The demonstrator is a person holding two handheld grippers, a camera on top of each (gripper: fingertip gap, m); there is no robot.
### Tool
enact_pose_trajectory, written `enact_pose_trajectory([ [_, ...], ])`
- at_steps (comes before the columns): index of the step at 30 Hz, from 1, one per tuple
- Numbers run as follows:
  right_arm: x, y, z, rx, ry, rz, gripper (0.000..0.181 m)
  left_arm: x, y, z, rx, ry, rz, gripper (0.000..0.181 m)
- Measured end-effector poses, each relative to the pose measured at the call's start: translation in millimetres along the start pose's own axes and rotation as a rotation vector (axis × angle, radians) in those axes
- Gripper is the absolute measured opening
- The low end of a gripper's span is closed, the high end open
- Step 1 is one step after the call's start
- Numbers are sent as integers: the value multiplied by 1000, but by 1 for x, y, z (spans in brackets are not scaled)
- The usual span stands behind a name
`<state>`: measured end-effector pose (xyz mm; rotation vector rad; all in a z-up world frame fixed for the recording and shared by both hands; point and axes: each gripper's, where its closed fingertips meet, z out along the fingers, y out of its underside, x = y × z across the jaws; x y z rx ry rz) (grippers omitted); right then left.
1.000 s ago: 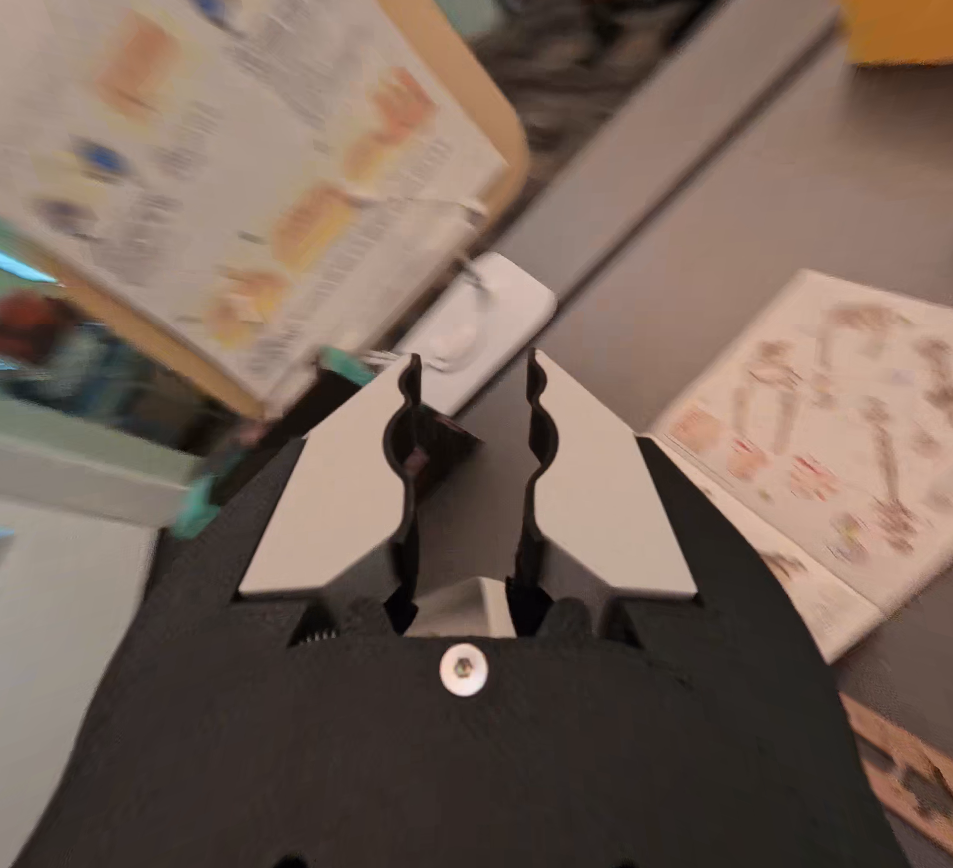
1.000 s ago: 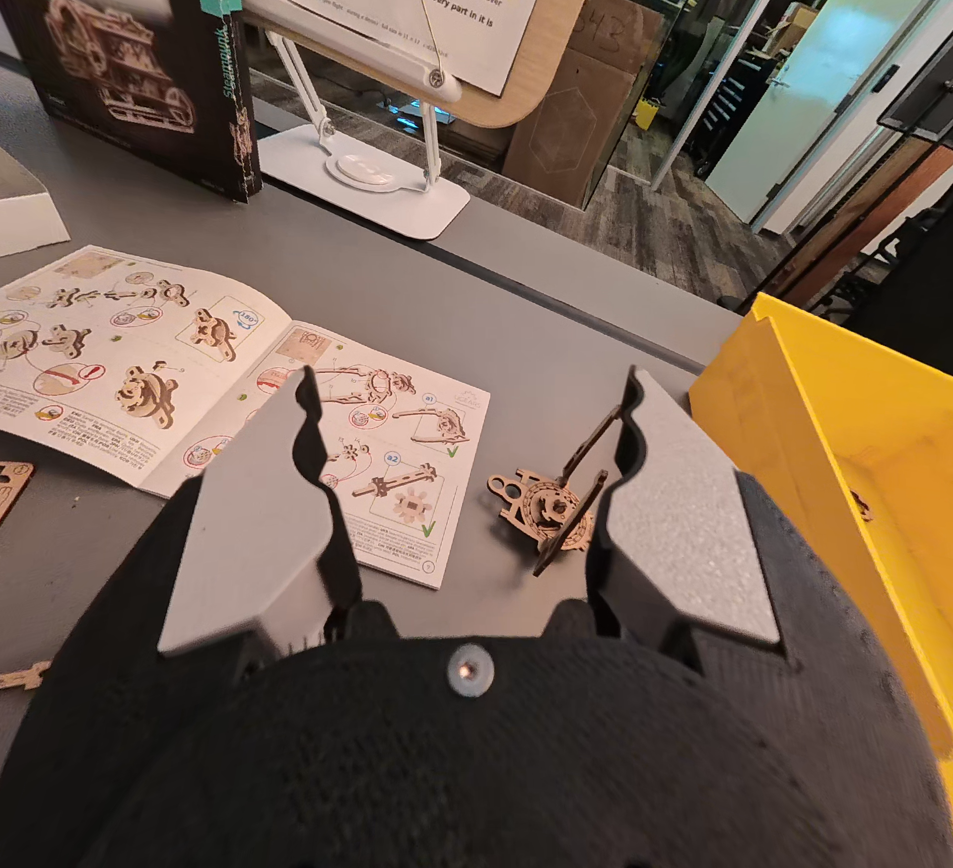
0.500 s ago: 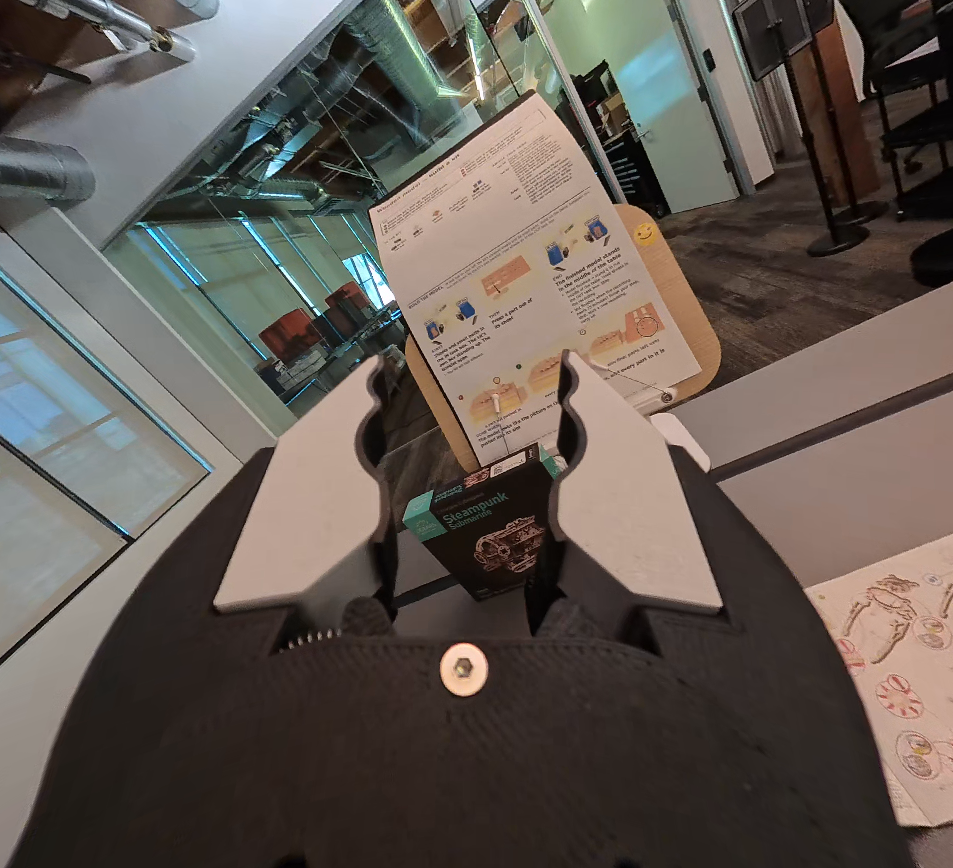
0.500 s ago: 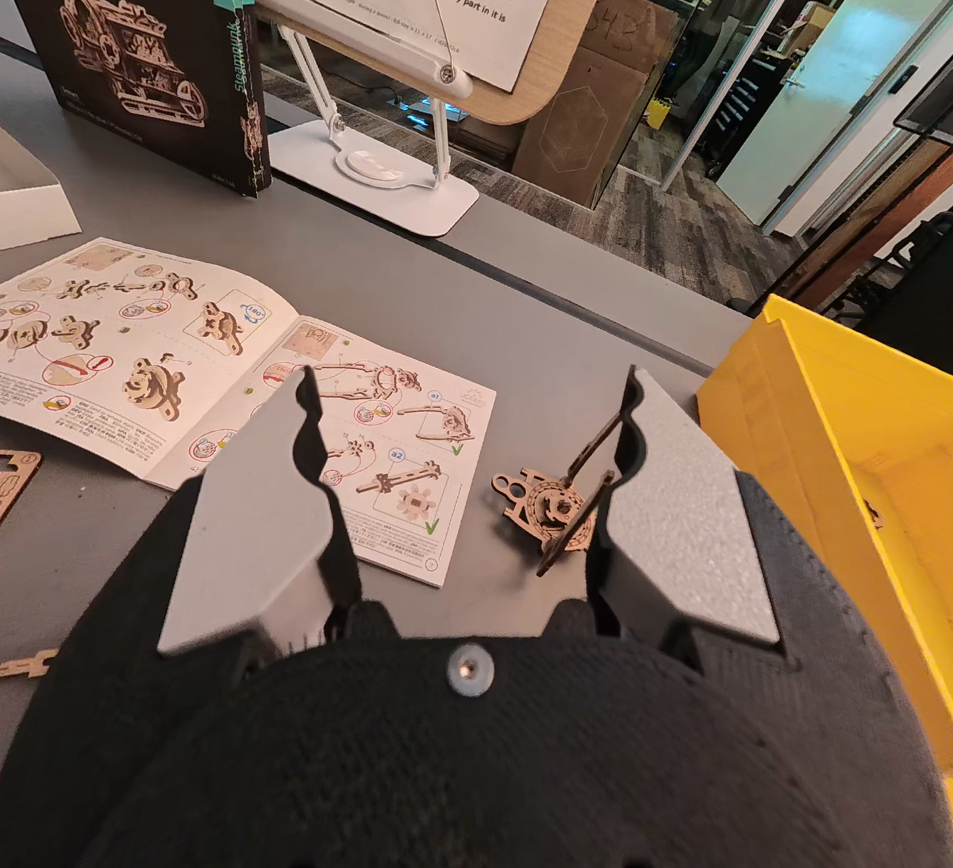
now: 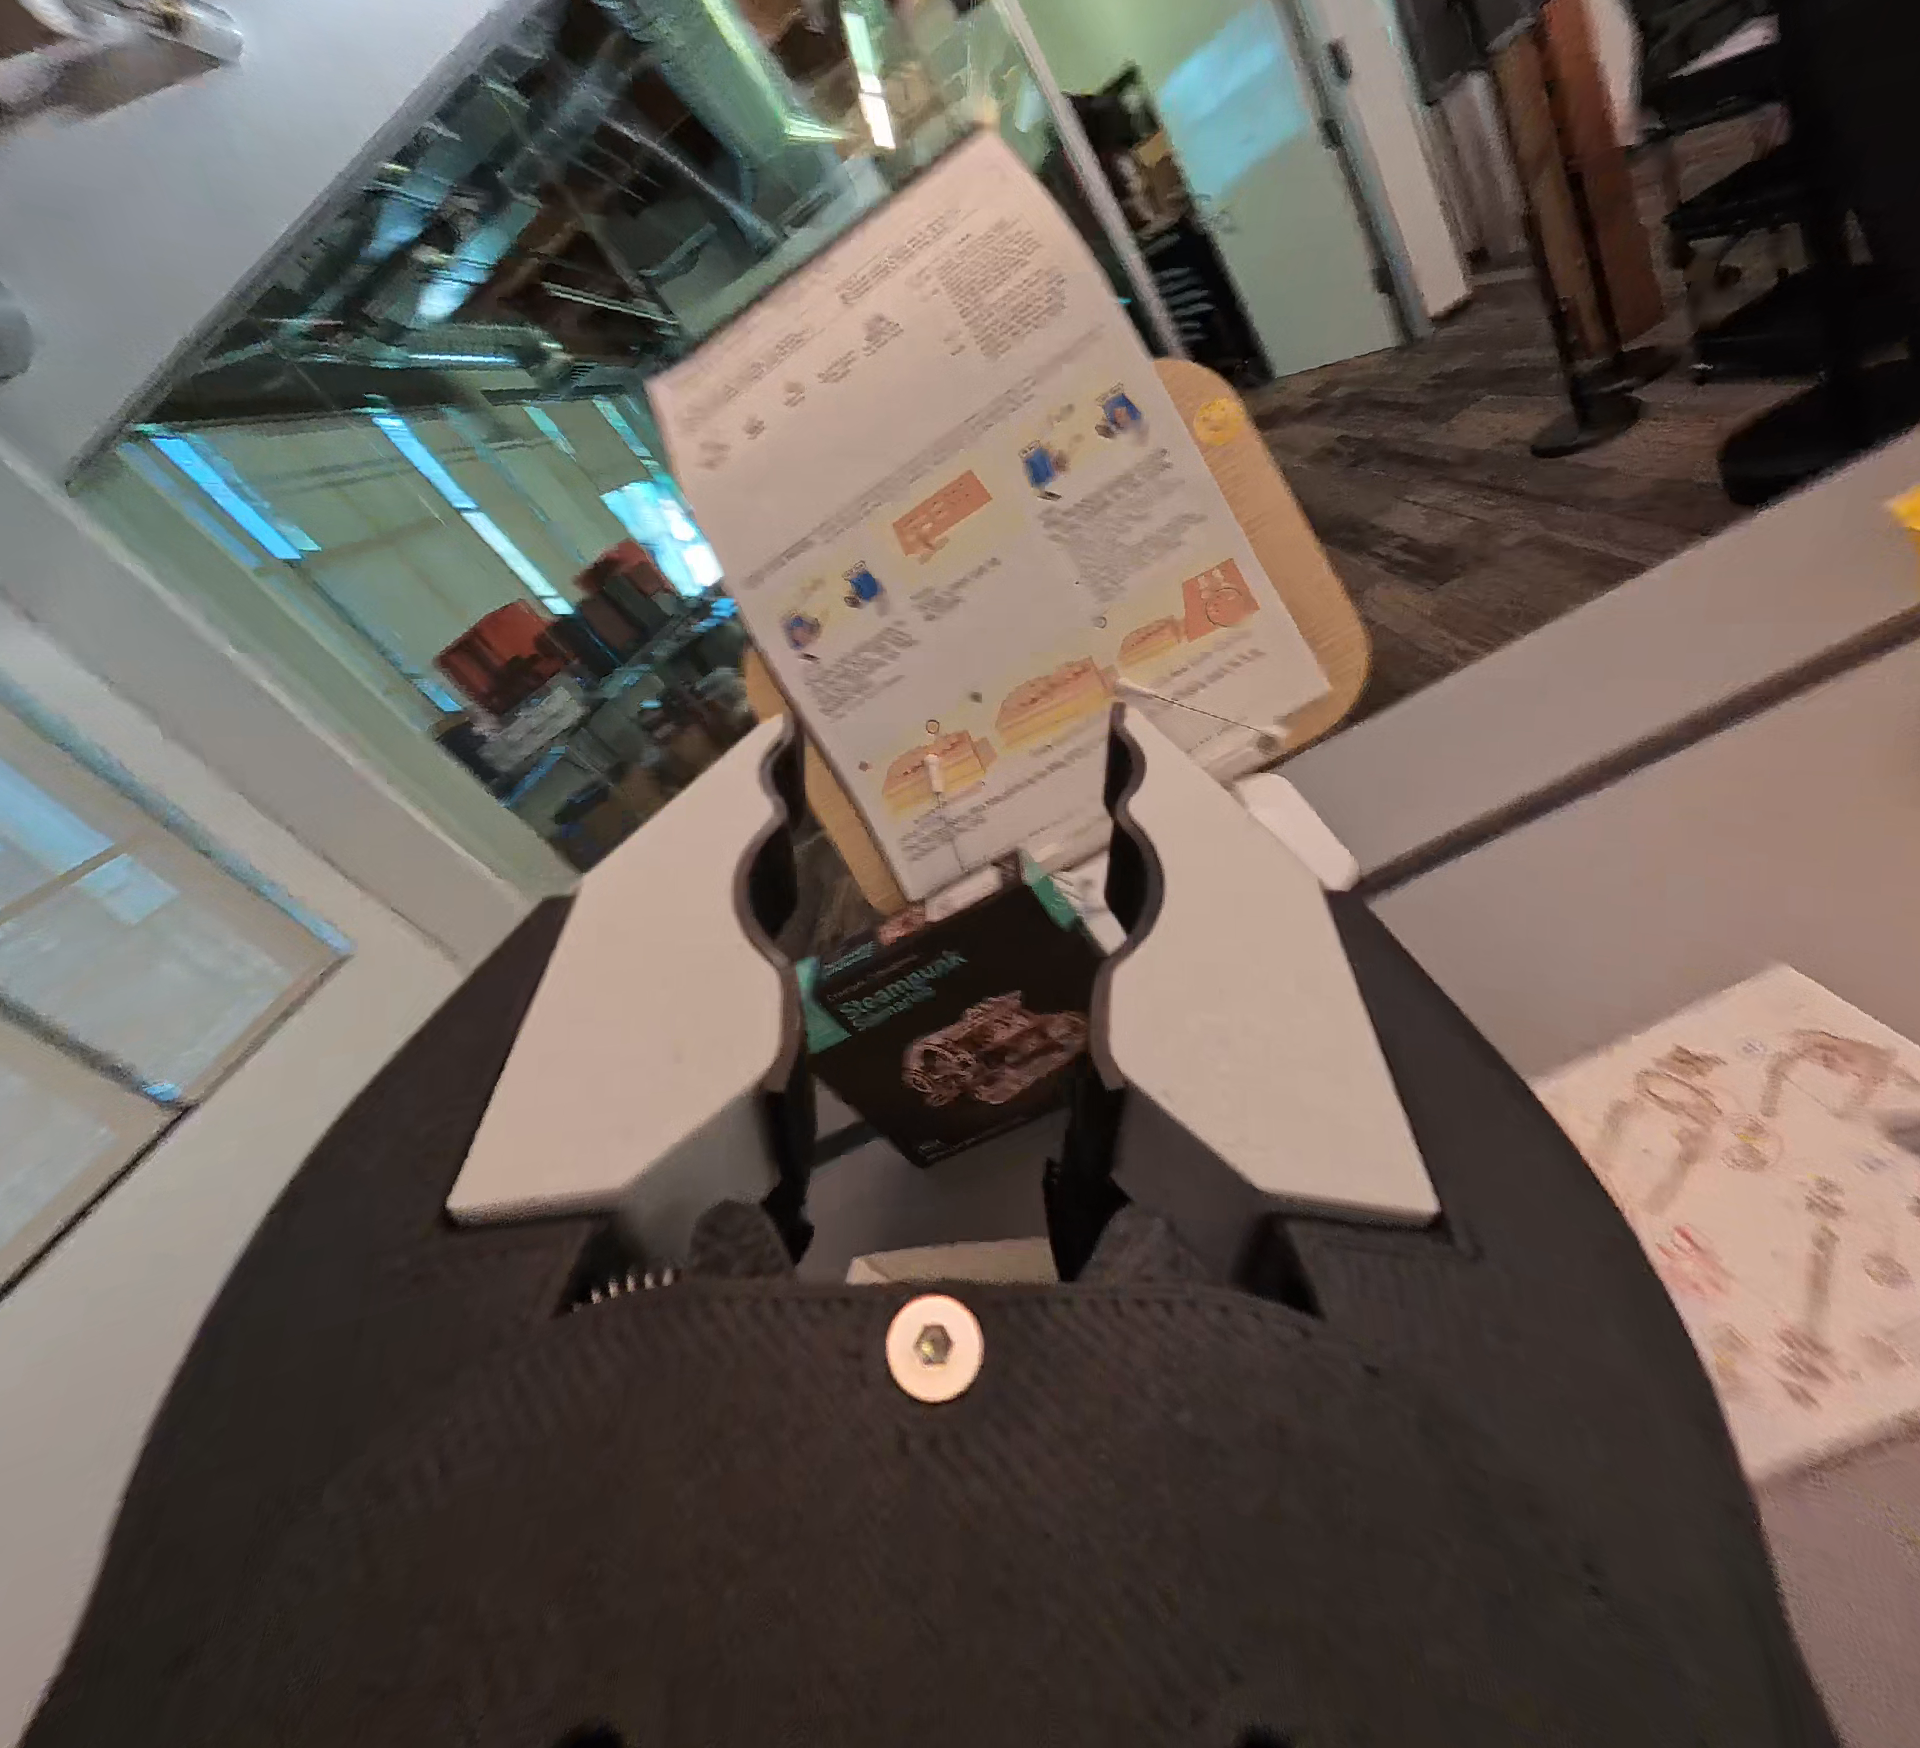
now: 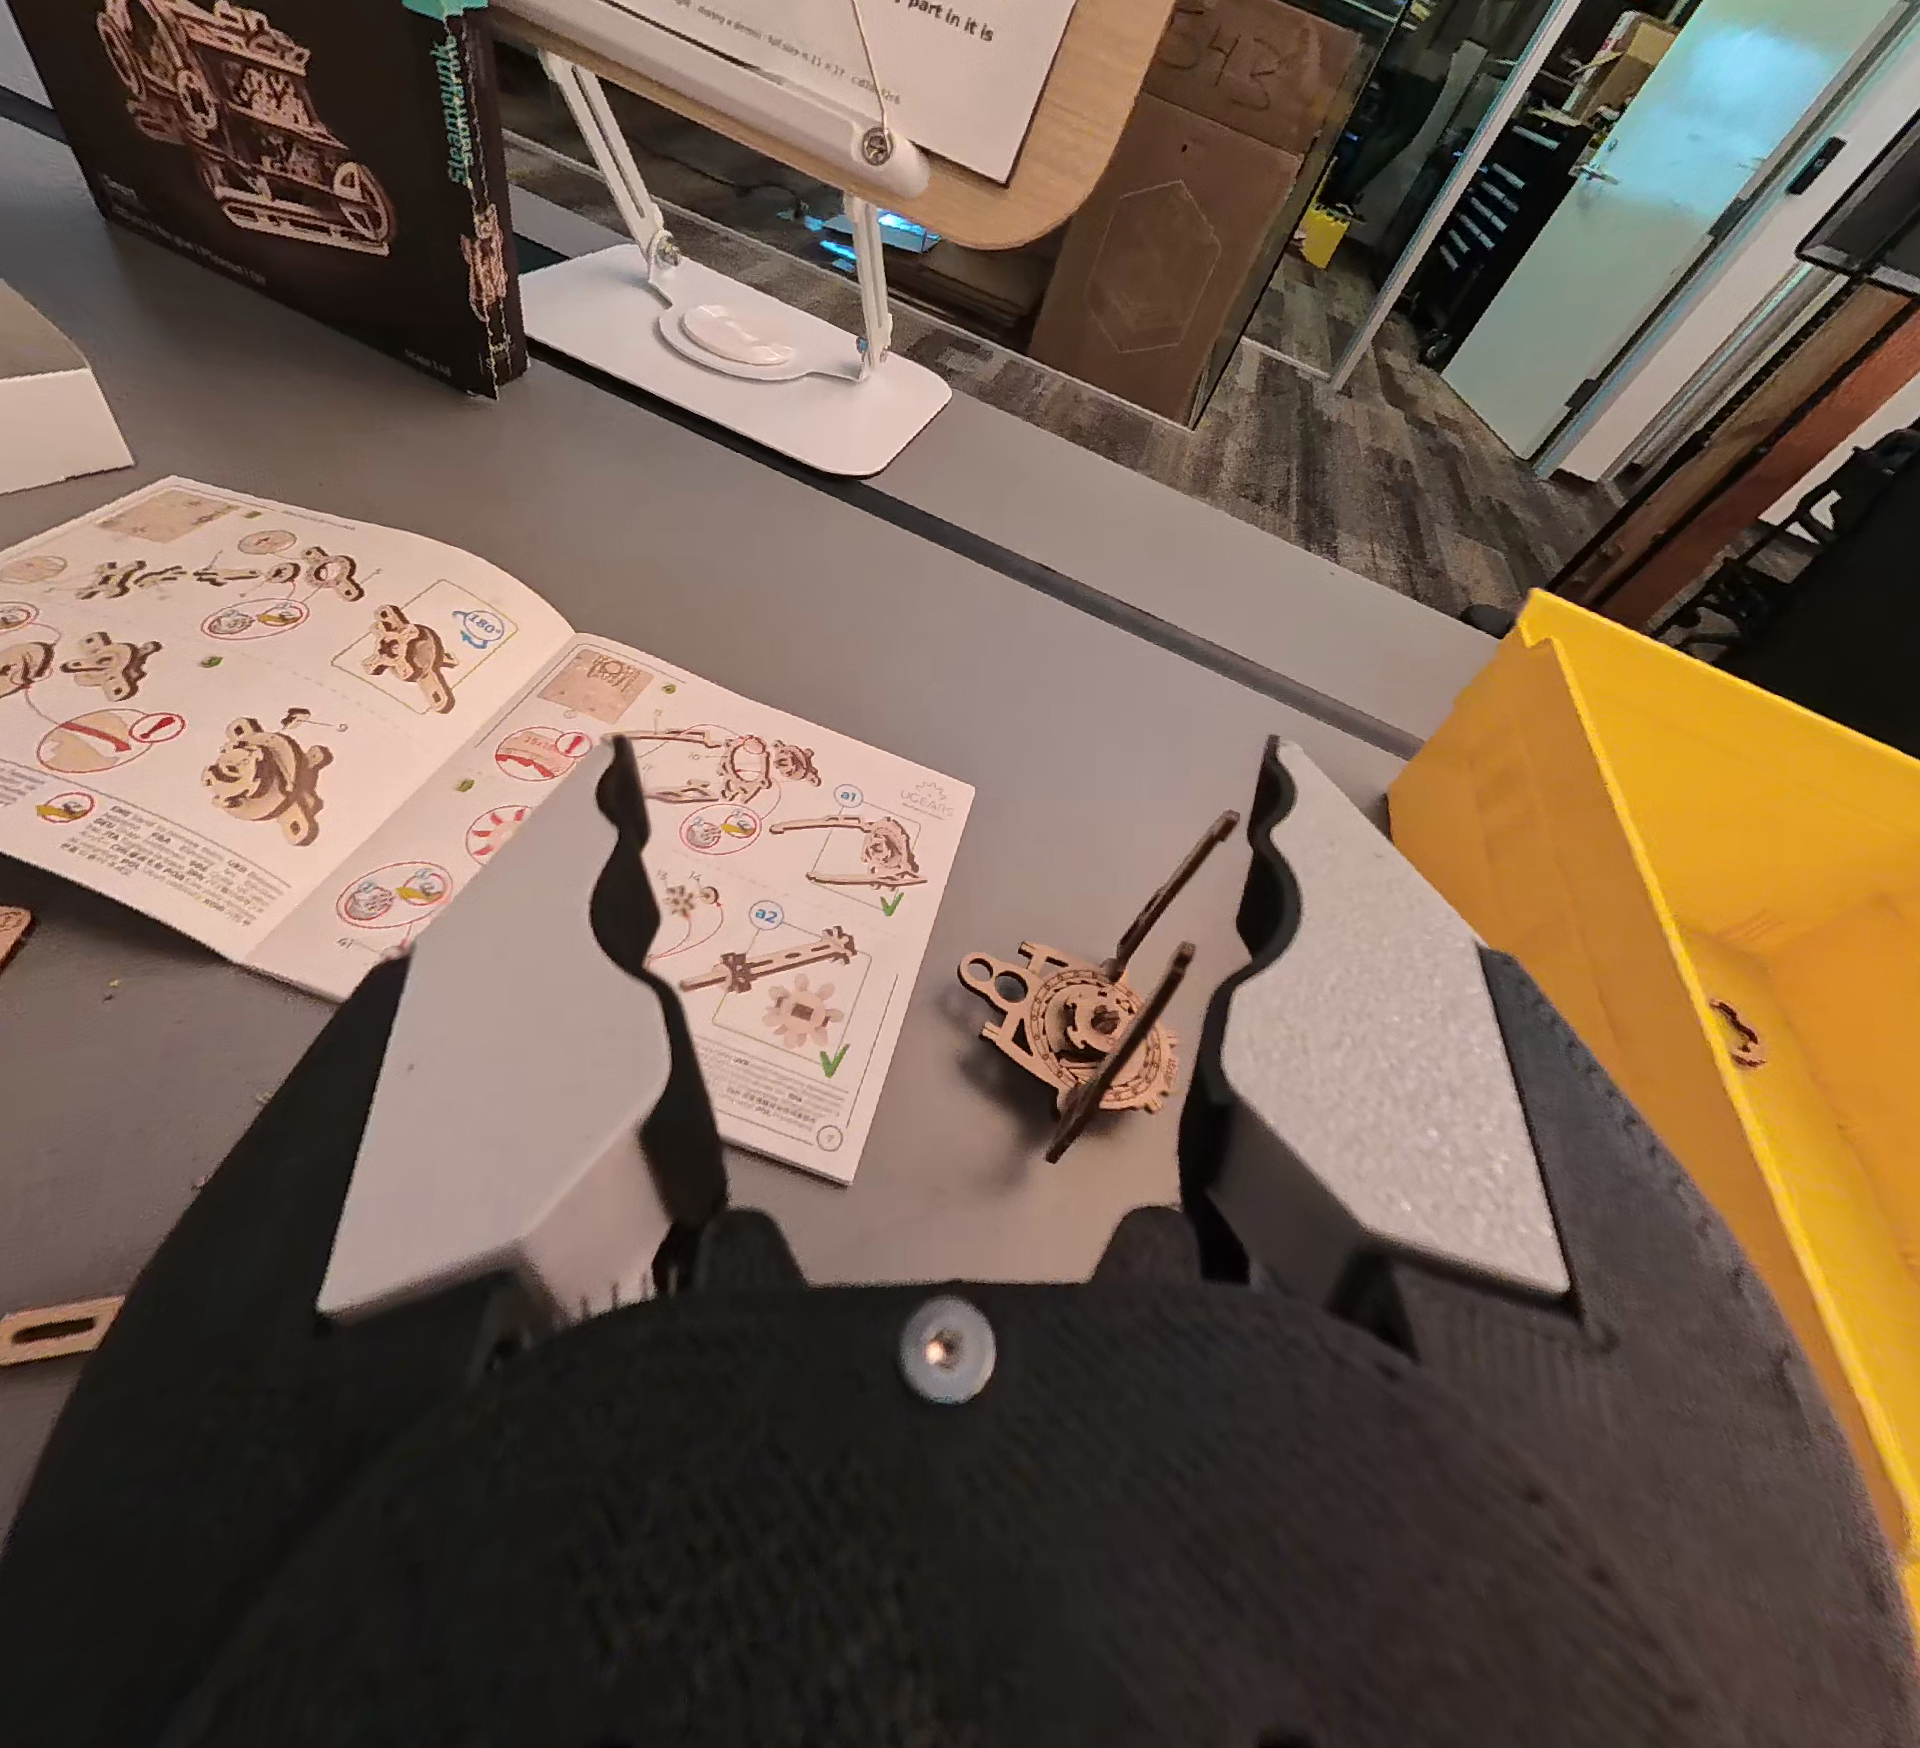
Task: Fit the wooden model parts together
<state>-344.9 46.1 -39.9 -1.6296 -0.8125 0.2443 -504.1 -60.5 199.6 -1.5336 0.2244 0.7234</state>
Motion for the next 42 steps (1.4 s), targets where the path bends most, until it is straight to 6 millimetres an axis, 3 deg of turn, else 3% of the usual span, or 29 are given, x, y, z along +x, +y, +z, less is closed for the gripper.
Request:
enact_pose_trajectory([
  [2,5,-1,1,10,-6,21,112,33,23,0,-36,210,-49,62],
  [5,14,-9,-2,72,-30,66,110,102,74,-13,-93,615,-101,86],
  [8,24,-21,-7,155,-62,150,107,135,144,-11,-123,736,34,79],
  [11,34,-28,-11,218,-57,188,103,174,206,-21,-256,916,61,84],
  [14,30,-29,-11,233,-68,163,103,191,234,-22,-310,970,42,83],
  [18,17,-26,-8,219,-93,111,103,197,262,-12,-348,927,160,81],
  [24,7,-27,-8,221,-138,88,102,195,264,-11,-331,918,142,75],
  [30,-10,-29,-9,214,-215,74,96,185,238,-18,-197,900,-12,73],
  [35,-8,-61,-34,393,-203,31,94,165,204,-21,-66,892,-218,67],
  [39,-9,-87,-61,590,-208,-33,86,145,195,-20,-11,908,-305,64],
  [42,-15,-92,-63,616,-226,-12,84,138,184,-25,24,978,-466,55],
])
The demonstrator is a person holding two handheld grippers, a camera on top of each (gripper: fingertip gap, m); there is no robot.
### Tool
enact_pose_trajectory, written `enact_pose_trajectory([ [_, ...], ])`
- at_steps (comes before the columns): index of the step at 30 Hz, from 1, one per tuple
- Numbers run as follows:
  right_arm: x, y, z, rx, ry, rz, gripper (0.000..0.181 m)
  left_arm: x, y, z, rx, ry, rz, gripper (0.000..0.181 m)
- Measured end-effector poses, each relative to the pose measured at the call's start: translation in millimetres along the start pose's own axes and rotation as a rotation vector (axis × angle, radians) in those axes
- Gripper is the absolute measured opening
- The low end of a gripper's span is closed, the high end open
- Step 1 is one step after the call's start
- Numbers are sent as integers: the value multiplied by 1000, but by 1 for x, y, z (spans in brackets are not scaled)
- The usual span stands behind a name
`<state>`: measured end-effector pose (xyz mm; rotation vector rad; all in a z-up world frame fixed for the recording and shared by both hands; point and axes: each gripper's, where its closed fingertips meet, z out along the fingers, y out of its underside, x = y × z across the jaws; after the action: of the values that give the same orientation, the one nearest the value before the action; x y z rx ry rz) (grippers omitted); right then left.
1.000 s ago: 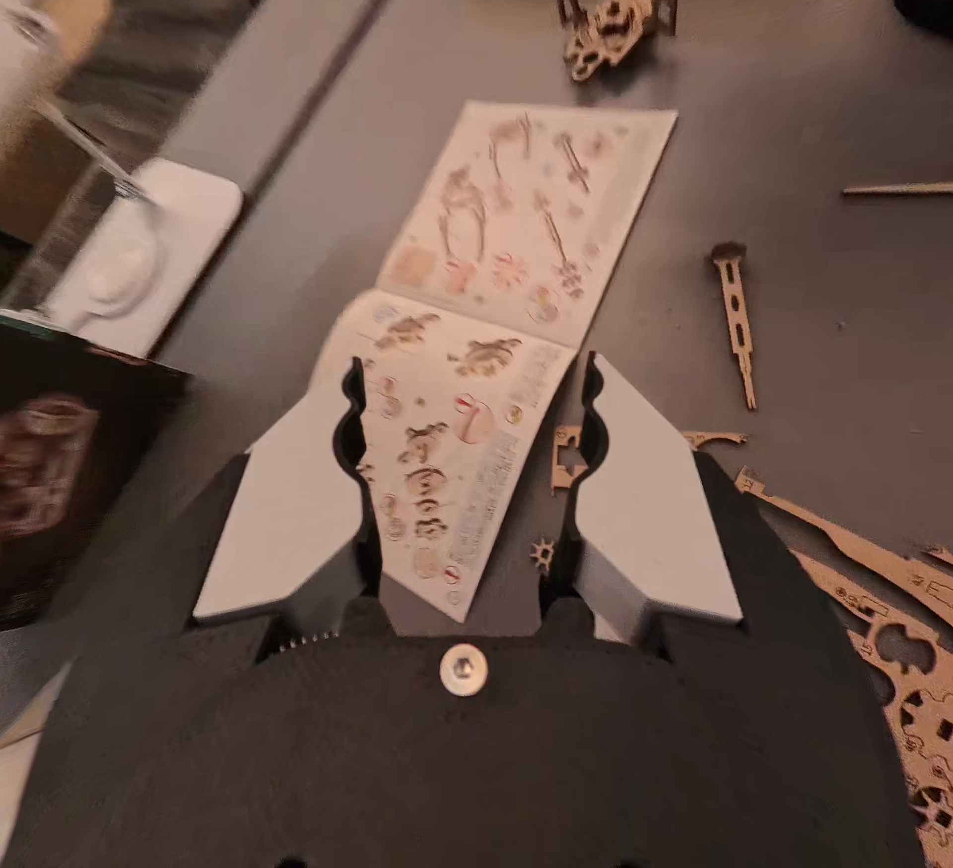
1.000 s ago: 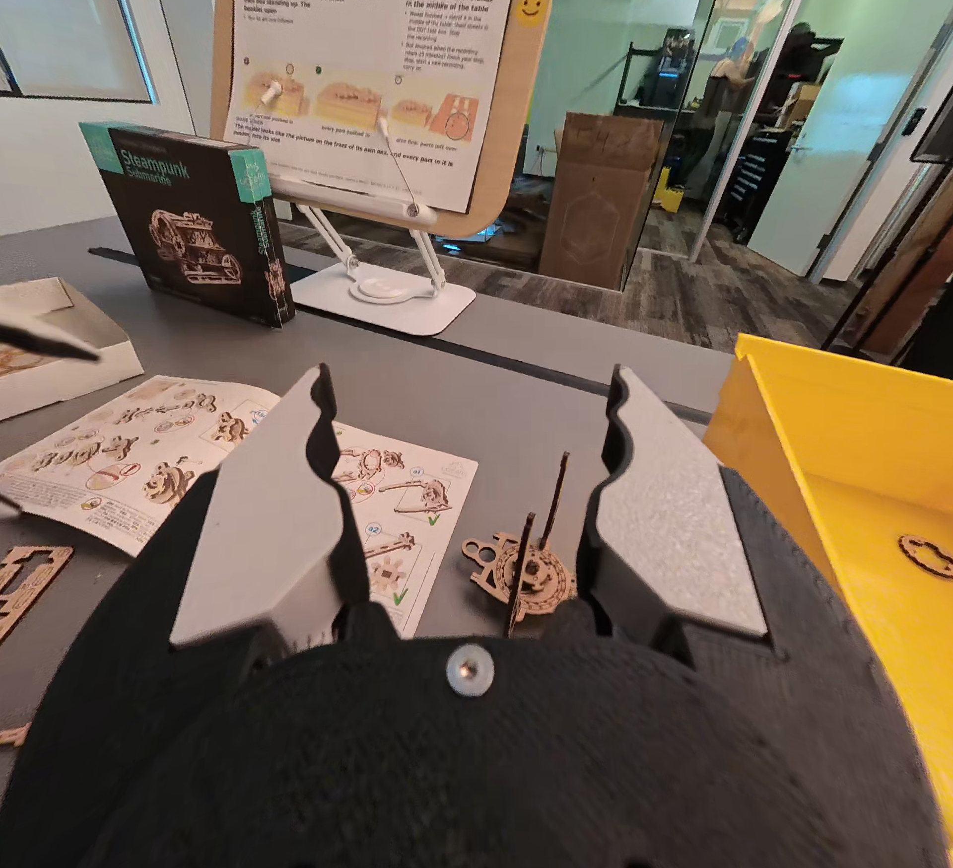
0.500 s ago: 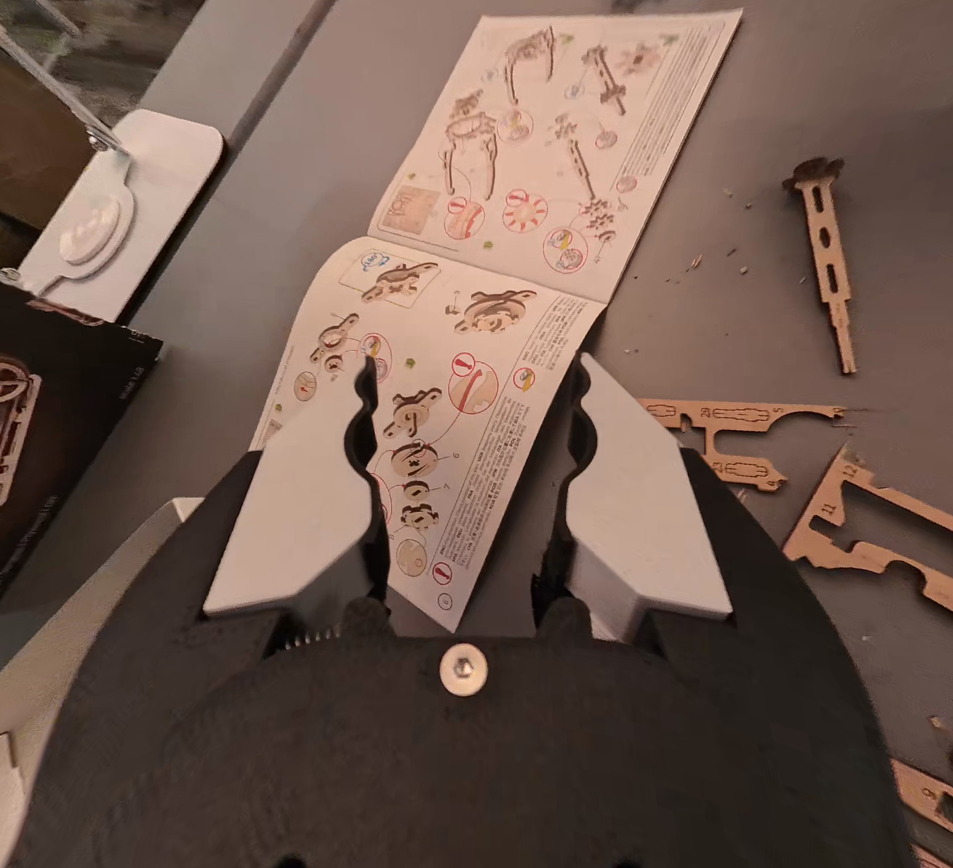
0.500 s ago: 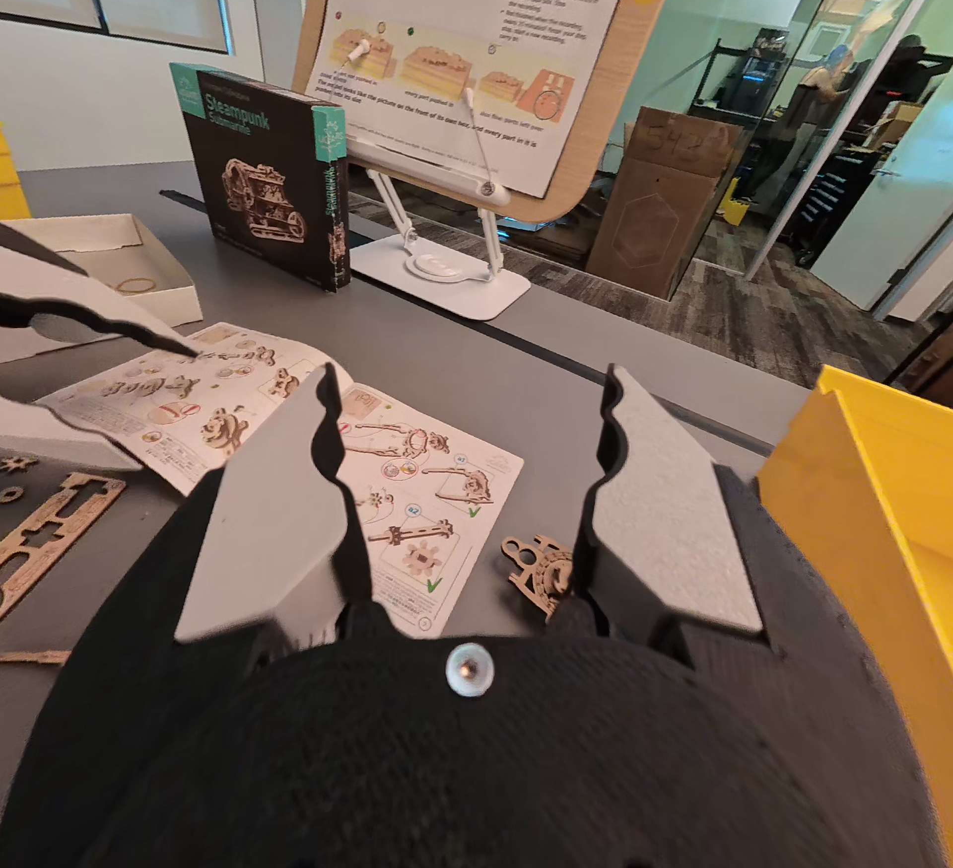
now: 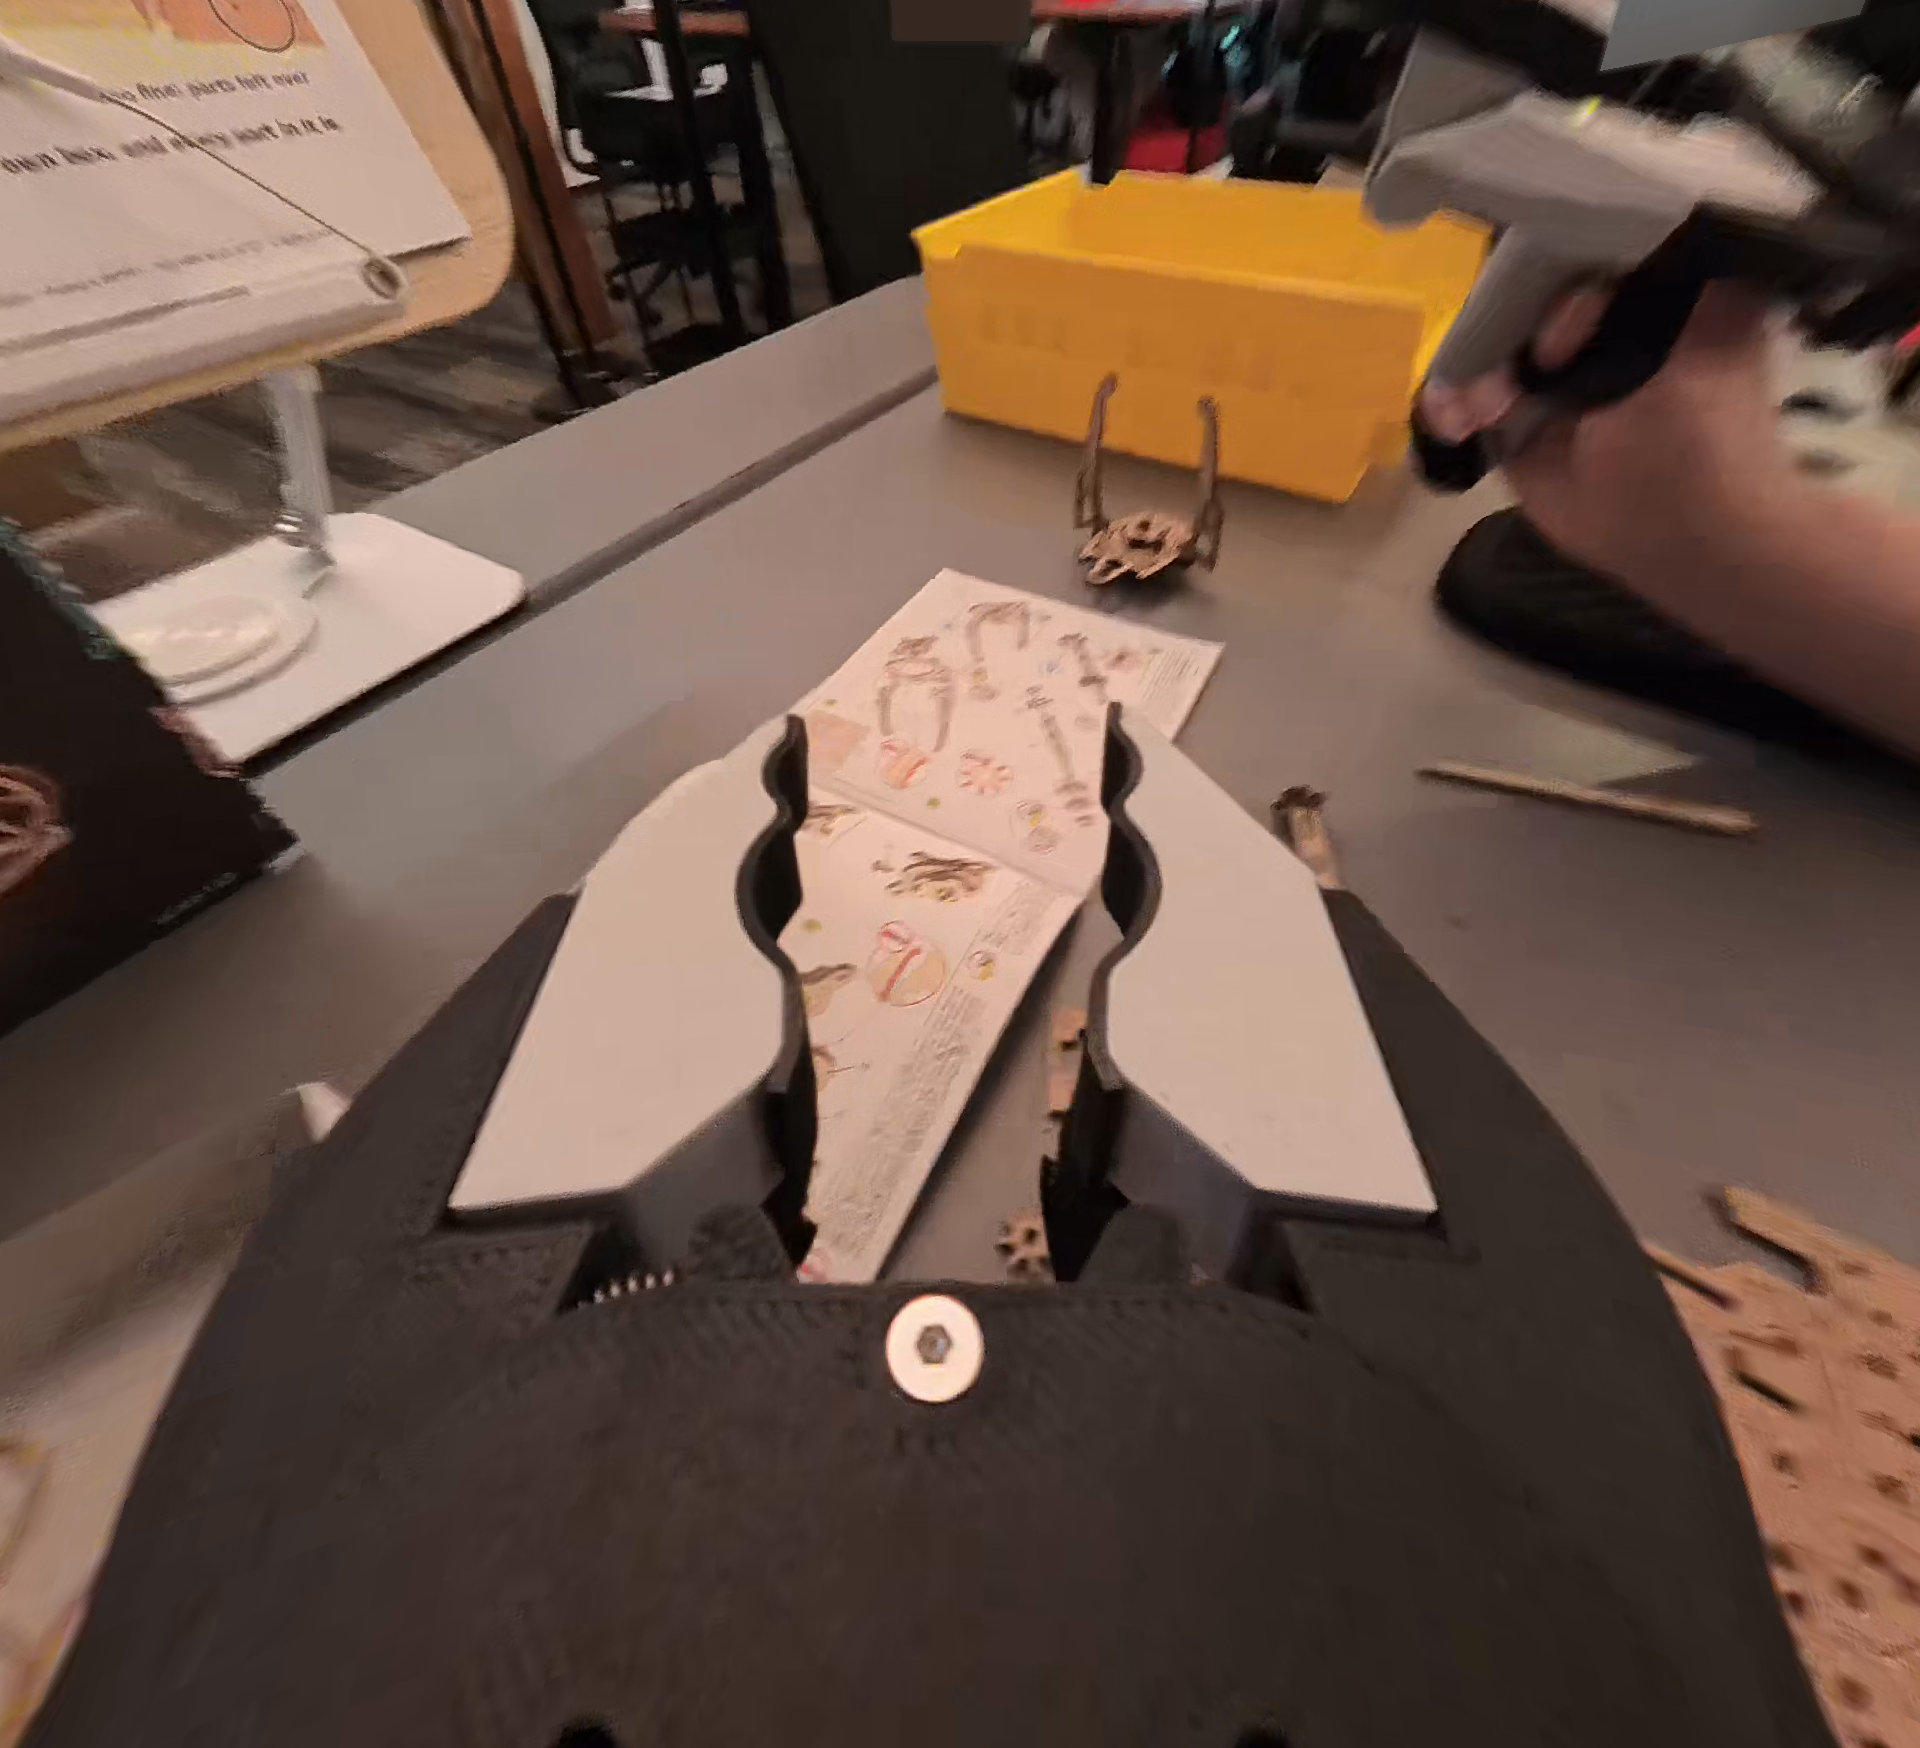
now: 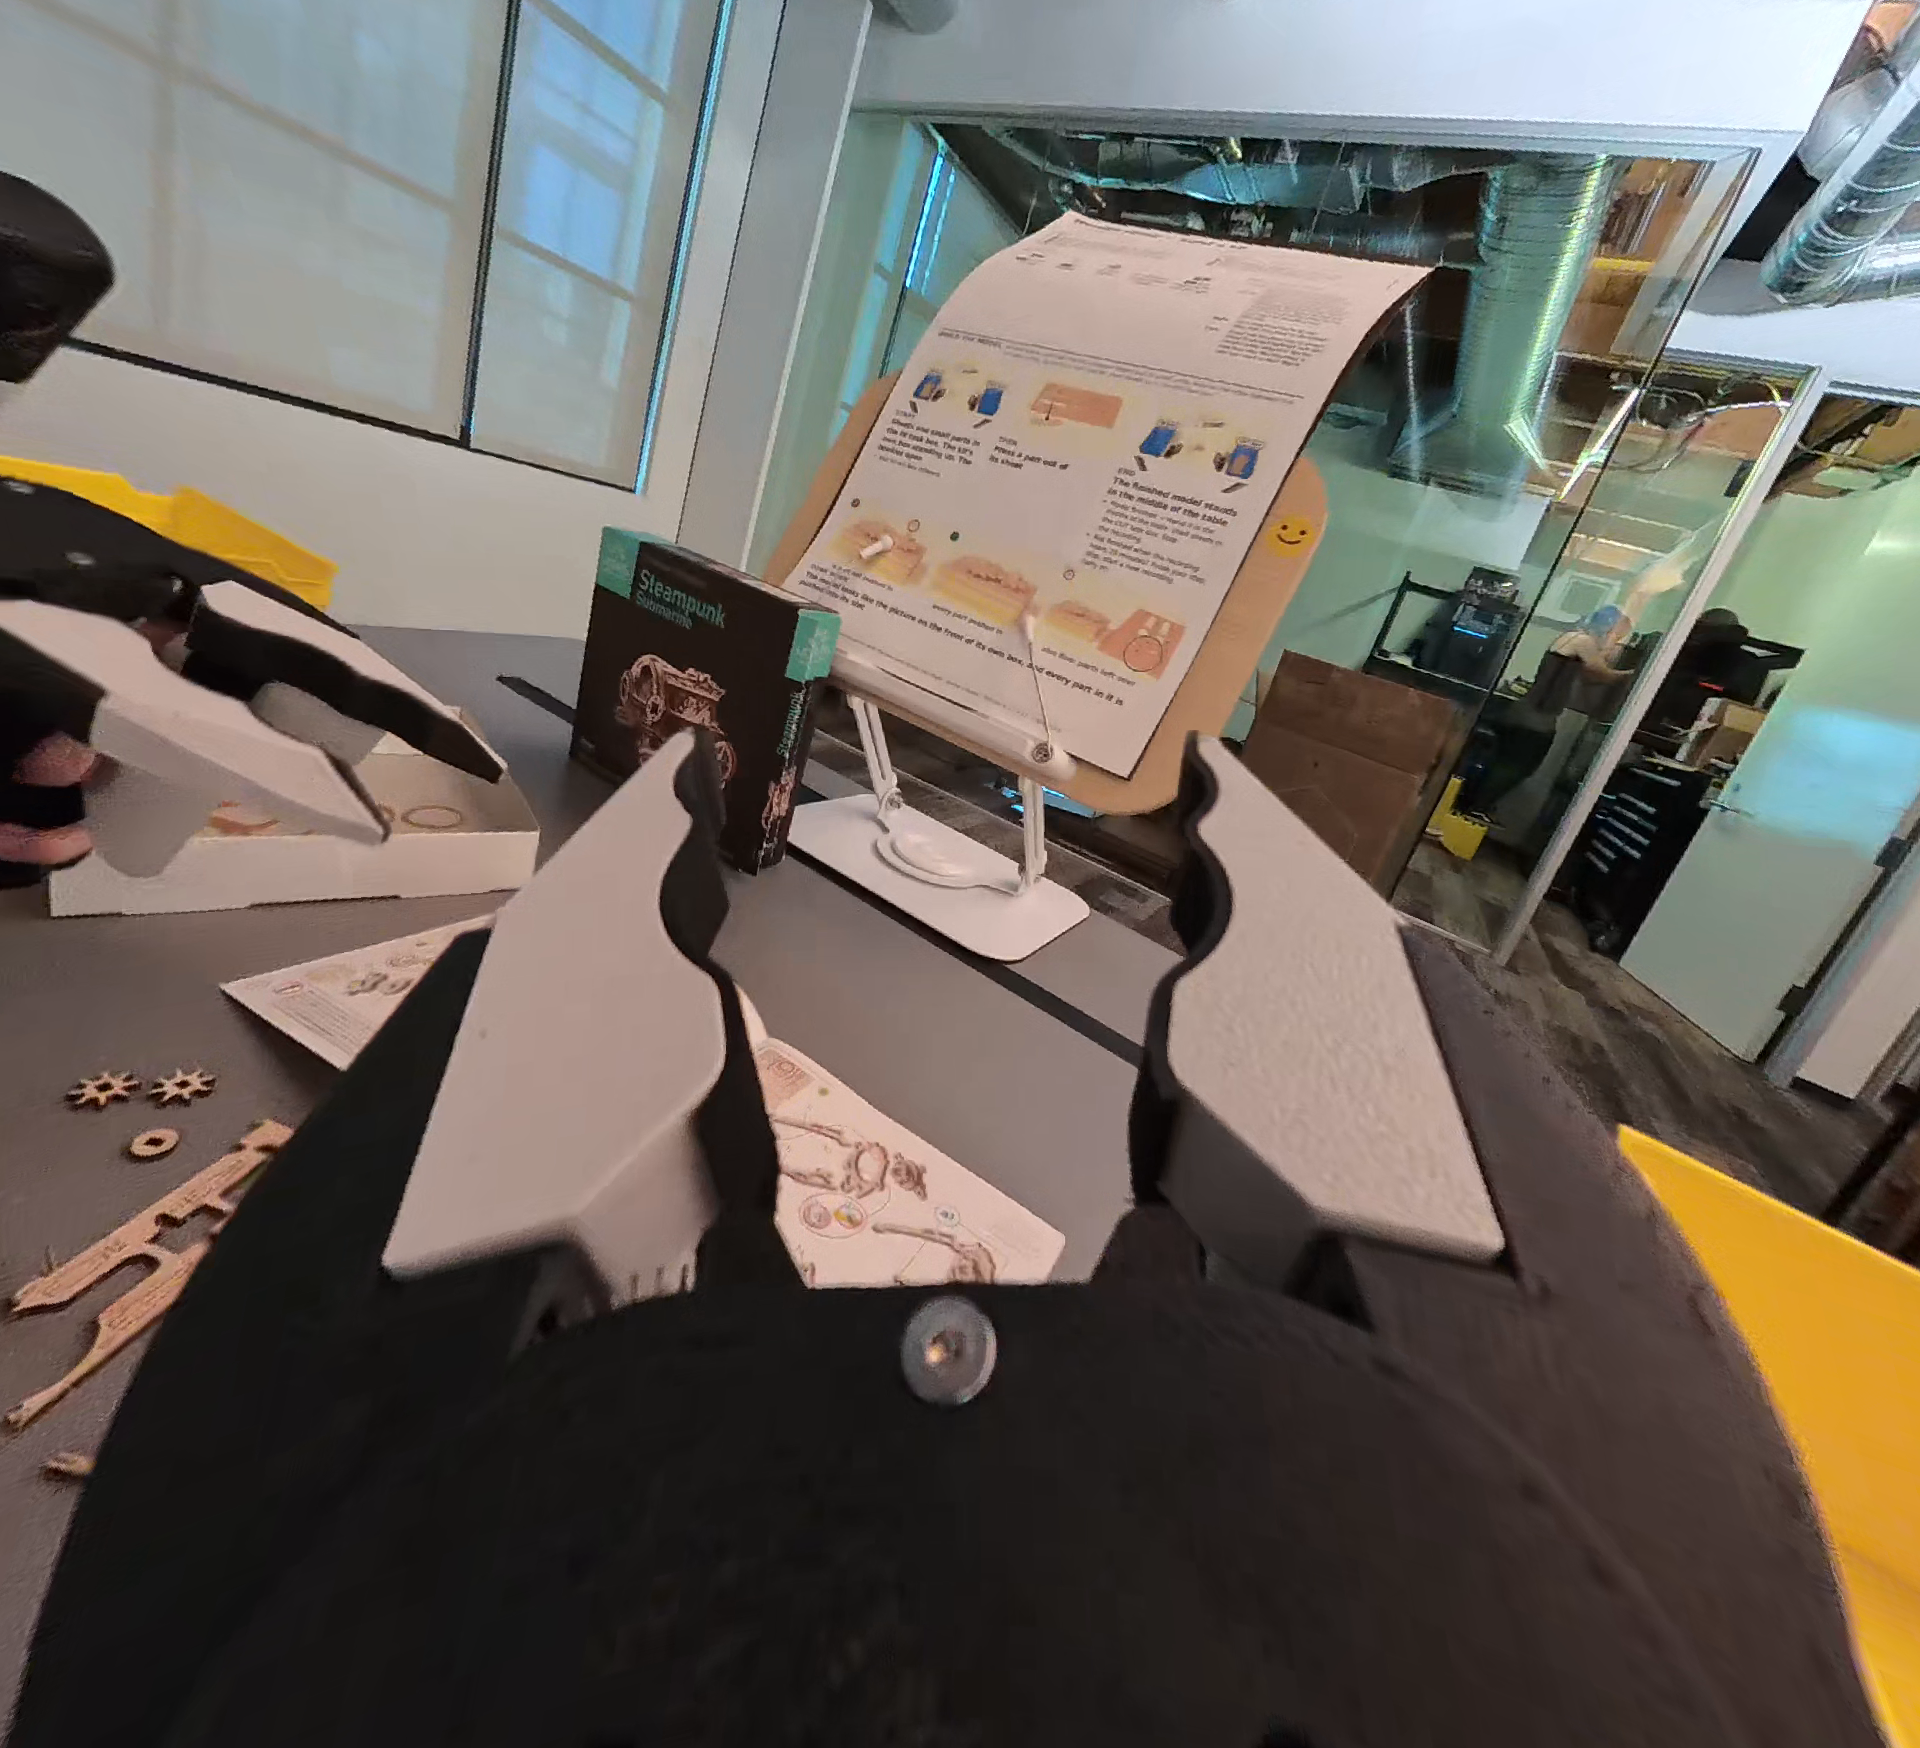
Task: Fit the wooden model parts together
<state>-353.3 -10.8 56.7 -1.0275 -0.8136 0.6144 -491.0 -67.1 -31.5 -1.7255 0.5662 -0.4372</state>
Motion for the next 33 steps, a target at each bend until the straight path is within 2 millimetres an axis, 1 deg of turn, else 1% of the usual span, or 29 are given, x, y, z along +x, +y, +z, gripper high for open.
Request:
enact_pose_trajectory([
  [2,-5,8,2,-34,-16,-20,76,10,-3,0,19,90,-94,50],
  [4,-10,16,3,-73,-53,-56,67,23,-5,-1,33,186,-144,39],
  [5,-13,20,3,-89,-75,-67,60,26,-5,0,31,207,-158,37],
  [6,-16,22,3,-101,-105,-74,54,29,-5,0,31,219,-160,35],
  [9,-22,23,8,-146,-197,-90,37,30,-7,0,53,206,-118,20],
  [11,-20,27,14,-192,-239,-108,31,30,-5,2,60,187,-85,12],
  [13,-19,33,18,-206,-265,-105,29,32,-4,4,58,173,-52,2],
  [15,-20,38,15,-164,-258,-89,19,34,-3,5,51,158,-17,0],
  [16,-19,34,9,-87,-227,-86,12,35,-2,6,39,146,9,0],
  [17,-17,26,2,8,-185,-91,2,31,1,7,18,108,34,0],
  [18,-16,18,-4,55,-162,-89,1,27,4,7,2,70,56,0],
  [19,-17,12,-8,59,-168,-96,1,26,4,8,-2,54,77,0],
  [21,-11,0,-15,110,-128,-132,1,26,5,9,-1,42,99,0],
  [22,-10,1,-16,125,-117,-141,0,27,5,10,1,46,104,0],
  [25,-12,23,-8,22,-146,-105,0,29,7,12,-5,53,118,0],
  [26,-10,27,-6,6,-148,-89,0,29,9,13,-10,48,126,0],
  [30,-7,30,-5,-20,-172,-1,0,35,11,15,-13,60,140,0],
  [33,-2,36,-3,-48,-159,-10,0,42,10,17,-1,76,150,0],
])
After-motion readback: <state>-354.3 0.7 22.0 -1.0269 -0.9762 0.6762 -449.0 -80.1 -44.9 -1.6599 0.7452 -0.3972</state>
